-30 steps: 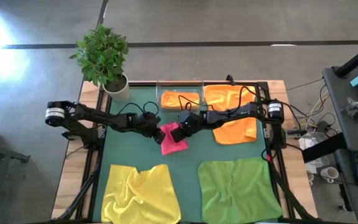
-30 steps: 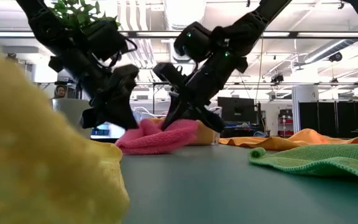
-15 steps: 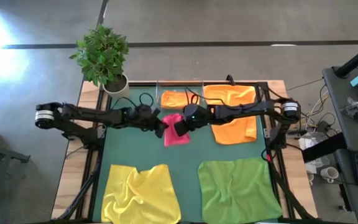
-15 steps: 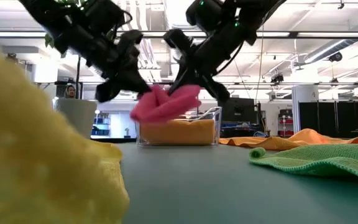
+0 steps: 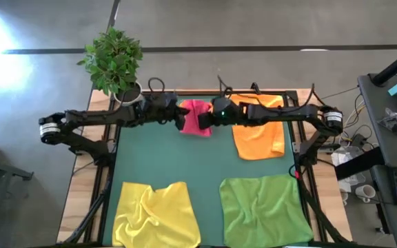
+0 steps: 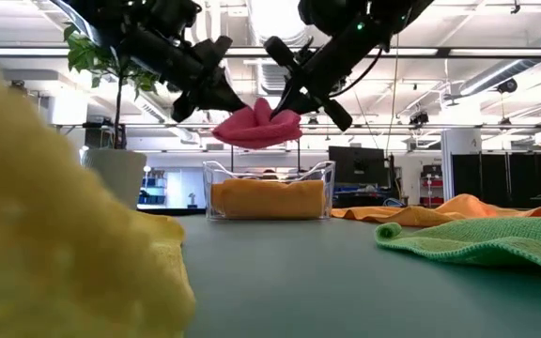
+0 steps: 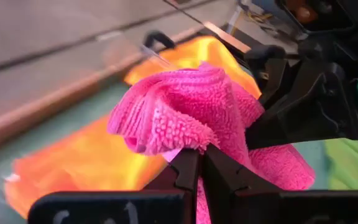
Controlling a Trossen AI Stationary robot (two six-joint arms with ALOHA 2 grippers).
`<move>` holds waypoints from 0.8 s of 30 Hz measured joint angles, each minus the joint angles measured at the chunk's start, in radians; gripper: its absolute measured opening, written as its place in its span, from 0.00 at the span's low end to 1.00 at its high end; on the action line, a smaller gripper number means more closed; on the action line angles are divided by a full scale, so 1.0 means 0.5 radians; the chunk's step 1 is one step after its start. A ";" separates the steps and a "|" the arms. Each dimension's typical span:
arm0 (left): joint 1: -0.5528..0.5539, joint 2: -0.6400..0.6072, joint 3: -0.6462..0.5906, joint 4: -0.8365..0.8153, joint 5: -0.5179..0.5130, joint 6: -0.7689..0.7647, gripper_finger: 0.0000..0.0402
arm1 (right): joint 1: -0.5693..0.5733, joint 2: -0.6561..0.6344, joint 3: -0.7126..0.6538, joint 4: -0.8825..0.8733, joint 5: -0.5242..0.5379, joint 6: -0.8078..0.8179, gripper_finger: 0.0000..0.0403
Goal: Fold microfiber towels
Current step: Put the pink microfiber cloth into the bin
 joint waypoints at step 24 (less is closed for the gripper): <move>0.324 0.614 0.403 0.018 -0.002 0.191 0.00 | -0.423 0.248 0.076 -0.074 0.021 -0.049 0.02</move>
